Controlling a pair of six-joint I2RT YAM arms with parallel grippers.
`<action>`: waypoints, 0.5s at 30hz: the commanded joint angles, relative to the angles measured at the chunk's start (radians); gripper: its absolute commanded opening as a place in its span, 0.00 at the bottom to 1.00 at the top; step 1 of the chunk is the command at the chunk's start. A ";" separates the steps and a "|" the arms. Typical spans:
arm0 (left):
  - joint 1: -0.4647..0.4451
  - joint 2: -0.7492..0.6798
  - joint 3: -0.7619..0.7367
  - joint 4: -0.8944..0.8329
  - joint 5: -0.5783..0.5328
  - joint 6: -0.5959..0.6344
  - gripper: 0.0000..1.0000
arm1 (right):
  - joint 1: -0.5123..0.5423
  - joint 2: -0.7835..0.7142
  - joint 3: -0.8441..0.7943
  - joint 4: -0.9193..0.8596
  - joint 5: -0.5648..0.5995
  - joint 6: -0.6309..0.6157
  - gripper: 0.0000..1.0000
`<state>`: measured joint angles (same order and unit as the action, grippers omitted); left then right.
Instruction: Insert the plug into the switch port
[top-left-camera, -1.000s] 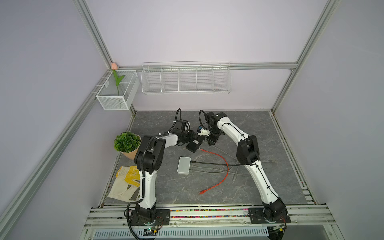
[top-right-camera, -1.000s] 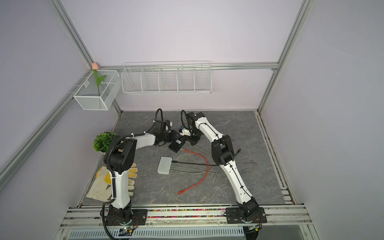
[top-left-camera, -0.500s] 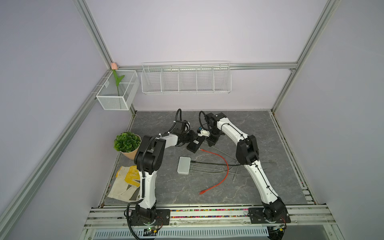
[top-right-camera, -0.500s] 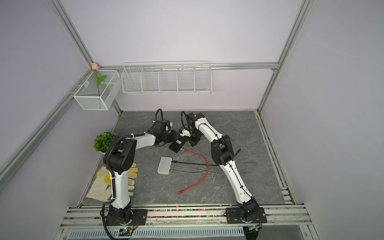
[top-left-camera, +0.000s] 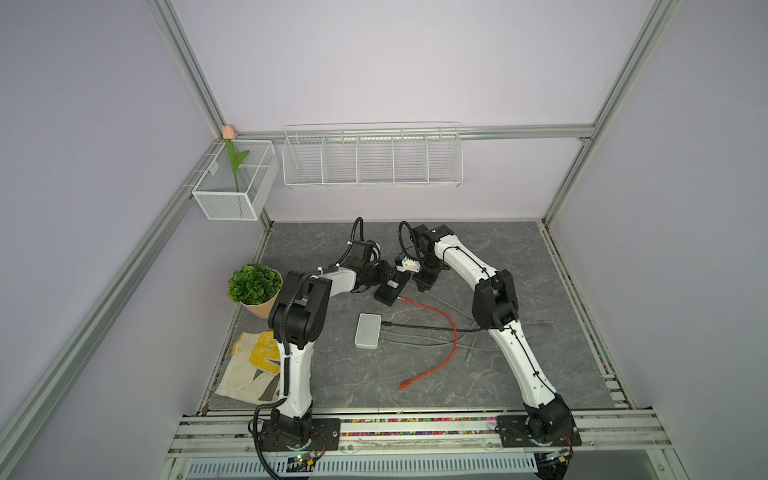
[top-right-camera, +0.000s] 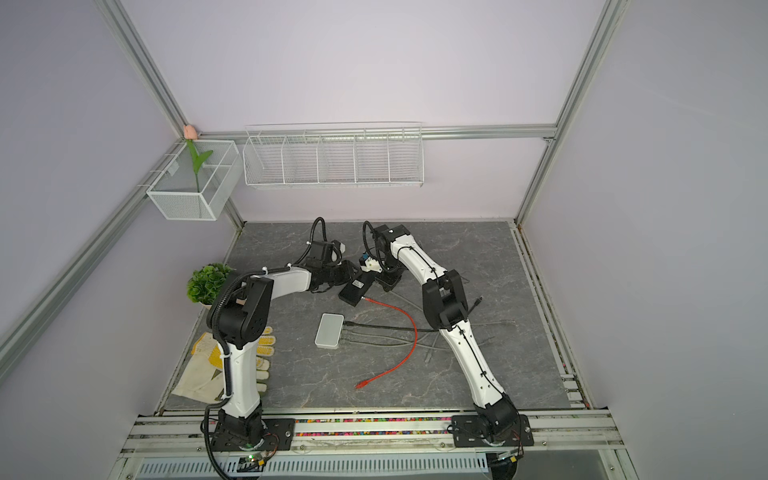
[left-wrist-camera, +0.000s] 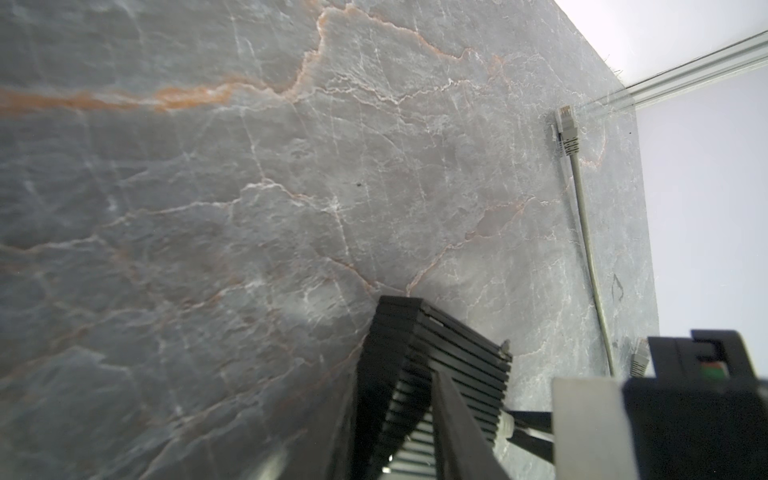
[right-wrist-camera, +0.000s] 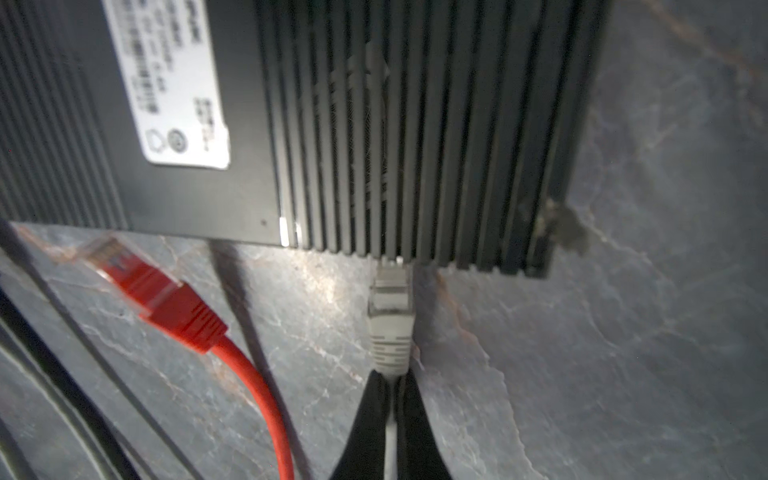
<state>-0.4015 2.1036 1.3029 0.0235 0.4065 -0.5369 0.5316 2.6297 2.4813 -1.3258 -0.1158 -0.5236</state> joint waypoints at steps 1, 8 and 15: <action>-0.015 -0.024 -0.008 -0.041 -0.006 0.022 0.31 | -0.005 -0.032 0.006 0.007 0.003 0.007 0.07; -0.016 -0.018 -0.003 -0.049 -0.008 0.027 0.32 | 0.002 -0.038 0.006 0.011 -0.001 0.010 0.07; -0.015 -0.019 -0.002 -0.065 -0.014 0.038 0.32 | 0.003 -0.061 -0.007 0.023 0.010 0.012 0.07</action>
<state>-0.4026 2.1036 1.3029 0.0204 0.4042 -0.5255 0.5320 2.6289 2.4813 -1.3251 -0.1154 -0.5232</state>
